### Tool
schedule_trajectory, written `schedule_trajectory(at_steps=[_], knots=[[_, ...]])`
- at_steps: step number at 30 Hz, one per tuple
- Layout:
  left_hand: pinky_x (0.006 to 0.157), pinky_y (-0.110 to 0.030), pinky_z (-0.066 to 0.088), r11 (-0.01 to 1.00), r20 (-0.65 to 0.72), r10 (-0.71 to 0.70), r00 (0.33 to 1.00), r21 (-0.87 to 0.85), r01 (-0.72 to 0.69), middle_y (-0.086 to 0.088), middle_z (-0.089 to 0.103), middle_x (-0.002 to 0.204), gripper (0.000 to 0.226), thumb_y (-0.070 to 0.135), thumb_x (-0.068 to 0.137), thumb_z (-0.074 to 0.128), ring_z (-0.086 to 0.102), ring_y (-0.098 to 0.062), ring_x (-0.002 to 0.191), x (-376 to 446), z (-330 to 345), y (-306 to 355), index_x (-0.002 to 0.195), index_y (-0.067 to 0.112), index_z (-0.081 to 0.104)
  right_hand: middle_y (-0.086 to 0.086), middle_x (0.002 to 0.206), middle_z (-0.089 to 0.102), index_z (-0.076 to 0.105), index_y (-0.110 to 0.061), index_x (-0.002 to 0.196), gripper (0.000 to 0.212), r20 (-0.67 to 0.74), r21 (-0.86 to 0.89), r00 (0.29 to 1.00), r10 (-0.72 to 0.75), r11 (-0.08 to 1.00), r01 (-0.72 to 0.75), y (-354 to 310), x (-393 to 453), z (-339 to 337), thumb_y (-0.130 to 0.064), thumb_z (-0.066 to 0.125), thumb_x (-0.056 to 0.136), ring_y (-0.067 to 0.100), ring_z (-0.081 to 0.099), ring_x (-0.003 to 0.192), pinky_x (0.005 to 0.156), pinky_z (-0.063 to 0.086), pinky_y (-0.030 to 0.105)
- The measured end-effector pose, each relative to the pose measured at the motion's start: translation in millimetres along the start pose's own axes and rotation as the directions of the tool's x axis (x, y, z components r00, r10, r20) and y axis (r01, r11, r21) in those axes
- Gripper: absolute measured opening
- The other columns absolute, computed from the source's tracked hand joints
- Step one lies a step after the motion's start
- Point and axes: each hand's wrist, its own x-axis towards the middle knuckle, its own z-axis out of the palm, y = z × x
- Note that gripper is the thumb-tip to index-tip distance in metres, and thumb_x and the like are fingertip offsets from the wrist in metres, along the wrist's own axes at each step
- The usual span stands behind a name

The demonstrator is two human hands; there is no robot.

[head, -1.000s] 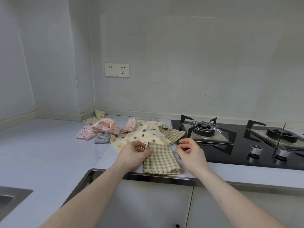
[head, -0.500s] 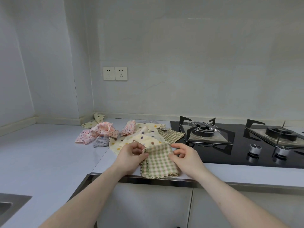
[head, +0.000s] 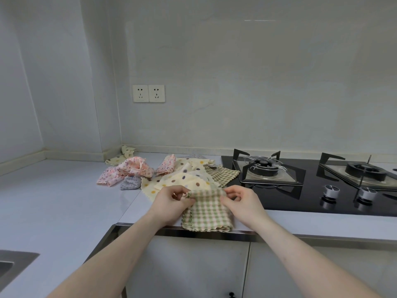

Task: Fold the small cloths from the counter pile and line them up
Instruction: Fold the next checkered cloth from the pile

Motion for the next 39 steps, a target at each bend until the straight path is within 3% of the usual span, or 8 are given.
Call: schedule_trajectory(at_steps=[5, 11, 14, 16, 19, 23, 33, 39], knots=[[0.049, -0.017, 0.032, 1.000, -0.019, -0.013, 1.000, -0.022, 0.012, 0.007, 0.041, 0.051, 0.012, 0.014, 0.084, 0.083, 0.036, -0.007, 0.046, 1.0, -0.3, 2.6, 0.091, 0.014, 0.073, -0.011, 0.088, 0.076, 0.076, -0.028, 0.092, 0.008, -0.050, -0.001, 0.998, -0.037, 0.999, 0.037, -2.0, 0.2, -1.8, -0.023, 0.077, 0.086, -0.003, 0.049, 0.051, 0.058, 0.040, 0.009], [0.059, -0.028, 0.054, 0.973, 0.036, -0.070, 0.997, -0.219, 0.076, -0.015, 0.072, 0.066, 0.005, 0.001, 0.092, 0.071, 0.060, -0.019, 0.048, -5.5, 1.5, 9.2, 0.097, 0.004, 0.071, -0.006, 0.086, 0.076, 0.069, -0.022, 0.089, 0.012, -0.091, 0.070, 0.994, -0.058, 0.995, 0.065, 1.4, -1.4, 1.2, -0.014, 0.078, 0.084, 0.004, 0.039, 0.044, 0.056, 0.042, 0.022], [0.069, -0.031, 0.058, 0.976, 0.022, -0.034, 0.999, -0.216, 0.038, -0.016, 0.077, 0.078, 0.006, 0.005, 0.091, 0.075, 0.068, -0.018, 0.058, -6.7, 1.3, 8.7, 0.097, 0.007, 0.075, -0.009, 0.092, 0.075, 0.069, -0.026, 0.092, 0.020, -0.107, 0.082, 0.990, -0.088, 0.992, 0.097, 1.4, -2.9, -0.4, -0.009, 0.075, 0.085, 0.015, 0.047, 0.049, 0.056, 0.051, 0.034], [0.071, -0.031, 0.060, 0.982, 0.011, -0.006, 1.000, -0.190, 0.008, -0.011, 0.078, 0.081, 0.012, 0.001, 0.089, 0.074, 0.072, -0.019, 0.064, -7.2, 0.6, 7.7, 0.097, 0.010, 0.077, -0.007, 0.092, 0.075, 0.073, -0.030, 0.100, 0.029, -0.112, 0.058, 0.987, -0.111, 0.991, 0.118, 0.3, -3.7, -1.4, -0.004, 0.071, 0.086, 0.013, 0.053, 0.052, 0.061, 0.056, 0.029], [0.076, -0.027, 0.062, 0.992, 0.003, 0.032, 0.999, -0.120, -0.032, 0.000, 0.080, 0.090, 0.013, 0.006, 0.088, 0.077, 0.077, -0.019, 0.077, -7.9, -0.5, 6.5, 0.094, 0.017, 0.079, -0.002, 0.075, 0.073, 0.077, -0.032, 0.101, 0.036, -0.105, -0.007, 0.983, -0.152, 0.988, 0.152, -3.5, -8.5, -0.6, -0.001, 0.066, 0.086, 0.006, 0.058, 0.056, 0.060, 0.049, 0.016], [0.070, -0.021, 0.058, 0.996, 0.002, 0.030, 1.000, -0.089, -0.029, 0.002, 0.080, 0.090, 0.011, 0.007, 0.089, 0.076, 0.075, -0.014, 0.077, -10.3, -1.5, 9.1, 0.088, 0.018, 0.079, -0.019, 0.083, 0.071, 0.077, -0.029, 0.082, 0.031, -0.076, -0.079, 0.968, -0.238, 0.970, 0.232, -5.5, -15.3, 1.9, 0.000, 0.065, 0.081, 0.007, 0.063, 0.066, 0.063, 0.054, 0.021], [0.055, -0.012, 0.044, 0.995, -0.015, -0.040, 0.999, 0.088, 0.041, 0.006, 0.070, 0.061, 0.016, 0.008, 0.084, 0.067, 0.059, -0.003, 0.055, -18.2, -0.6, 15.5, 0.076, 0.019, 0.074, -0.013, 0.075, 0.067, 0.067, -0.021, 0.067, 0.020, 0.007, -0.147, 0.967, -0.255, 0.956, 0.253, -9.5, -22.0, 2.1, -0.005, 0.064, 0.079, 0.004, 0.061, 0.067, 0.061, 0.048, 0.015], [0.067, -0.023, 0.053, 0.977, -0.045, -0.025, 0.999, 0.213, 0.034, 0.002, 0.072, 0.077, 0.015, 0.013, 0.082, 0.064, 0.065, -0.013, 0.074, -21.0, 0.9, 17.3, 0.069, 0.017, 0.071, -0.009, 0.076, 0.069, 0.069, -0.023, 0.065, 0.017, 0.121, -0.257, 0.970, -0.208, 0.938, 0.234, -11.9, -22.6, 1.8, -0.011, 0.065, 0.077, 0.003, 0.063, 0.079, 0.069, 0.054, 0.021]])
